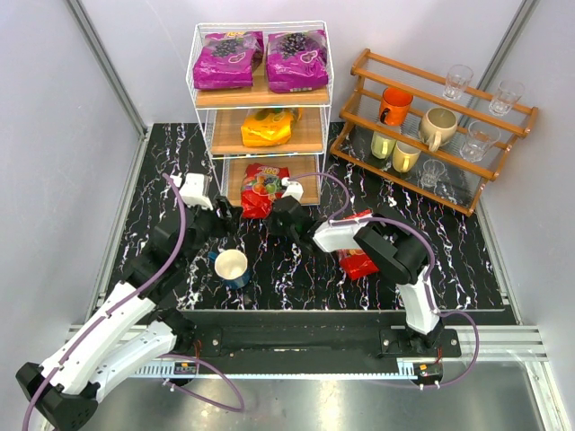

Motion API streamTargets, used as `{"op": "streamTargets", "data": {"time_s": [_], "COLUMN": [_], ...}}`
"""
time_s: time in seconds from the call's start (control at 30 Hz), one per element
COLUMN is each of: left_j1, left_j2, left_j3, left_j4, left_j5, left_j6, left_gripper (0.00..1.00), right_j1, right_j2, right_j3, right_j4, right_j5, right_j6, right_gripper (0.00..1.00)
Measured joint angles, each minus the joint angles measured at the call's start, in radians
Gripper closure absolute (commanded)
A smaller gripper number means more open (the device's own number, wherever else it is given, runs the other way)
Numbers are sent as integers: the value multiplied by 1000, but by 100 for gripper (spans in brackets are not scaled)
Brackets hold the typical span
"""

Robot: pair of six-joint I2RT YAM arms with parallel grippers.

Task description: Place and organize the candy bags onto the shelf

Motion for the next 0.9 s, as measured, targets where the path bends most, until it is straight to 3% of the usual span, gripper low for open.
{"op": "streamTargets", "data": {"time_s": [0.53, 0.67, 0.9], "left_j1": [27, 31, 31], "left_j2": [-17, -18, -23], "left_j3": [0, 0, 0], "left_j4": [-9, -14, -20], "left_j5": [0, 0, 0], "left_j6": [9, 10, 10], "left_gripper": [32, 32, 31], "right_j1": [0, 0, 0], "right_j2": [79, 56, -87], "right_j3": [116, 37, -151], "right_j4": [-42, 60, 93], "right_j5": [74, 25, 8], "right_j6": [-173, -207, -211], "right_gripper": [100, 100, 100]}}
